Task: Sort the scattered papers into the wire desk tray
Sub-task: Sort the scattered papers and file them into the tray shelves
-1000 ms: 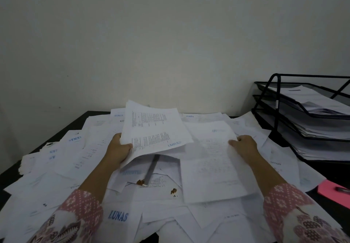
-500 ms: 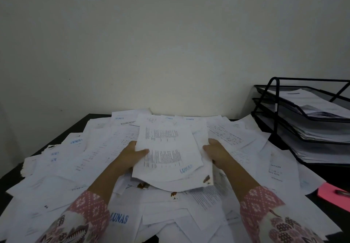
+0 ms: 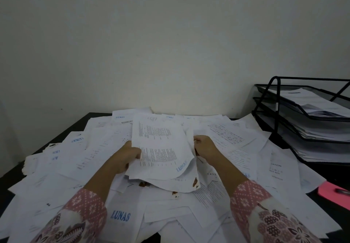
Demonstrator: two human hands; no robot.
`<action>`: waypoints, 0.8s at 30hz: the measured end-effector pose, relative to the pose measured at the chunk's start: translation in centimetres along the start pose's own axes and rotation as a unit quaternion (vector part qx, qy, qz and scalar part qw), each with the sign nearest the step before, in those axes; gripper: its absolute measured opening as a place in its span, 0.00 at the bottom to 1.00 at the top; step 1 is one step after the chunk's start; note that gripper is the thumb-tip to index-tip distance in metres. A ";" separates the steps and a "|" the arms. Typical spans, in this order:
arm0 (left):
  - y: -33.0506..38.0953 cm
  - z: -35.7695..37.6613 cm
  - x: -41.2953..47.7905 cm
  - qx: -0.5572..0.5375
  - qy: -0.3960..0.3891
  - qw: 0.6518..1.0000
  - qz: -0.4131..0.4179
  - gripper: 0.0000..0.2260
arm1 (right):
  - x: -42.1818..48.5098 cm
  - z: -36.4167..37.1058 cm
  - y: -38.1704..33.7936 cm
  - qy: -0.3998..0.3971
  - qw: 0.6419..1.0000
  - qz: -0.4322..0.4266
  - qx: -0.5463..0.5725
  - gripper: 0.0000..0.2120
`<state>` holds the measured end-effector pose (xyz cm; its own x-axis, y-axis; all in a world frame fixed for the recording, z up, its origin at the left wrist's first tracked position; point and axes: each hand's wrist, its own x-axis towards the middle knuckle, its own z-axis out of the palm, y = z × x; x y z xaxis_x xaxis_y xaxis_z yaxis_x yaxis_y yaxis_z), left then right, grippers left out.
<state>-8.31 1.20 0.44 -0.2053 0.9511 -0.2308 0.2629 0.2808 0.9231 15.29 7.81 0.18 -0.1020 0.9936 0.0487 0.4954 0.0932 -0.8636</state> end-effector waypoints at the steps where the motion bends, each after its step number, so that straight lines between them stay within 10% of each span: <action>1: -0.1 -0.1 0.1 -0.008 -0.009 1.000 0.010 0.15 | 0.1 0.3 0.0 0.001 1.000 0.004 -0.012 0.15; 14: -1.1 -2.6 0.5 0.110 0.041 0.991 0.067 0.27 | 0.3 1.0 0.2 -0.034 0.999 0.035 0.000 0.08; 24: -1.1 -2.9 -0.4 -0.046 0.043 0.985 0.160 0.29 | 1.0 0.6 -1.8 -0.047 0.968 0.060 0.238 0.30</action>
<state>-11.24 0.11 0.42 -0.2062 0.9735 0.0993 0.2405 -0.0479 0.9695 13.78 8.61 1.44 -0.1565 0.9833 -0.0925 0.0573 -0.0845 -0.9948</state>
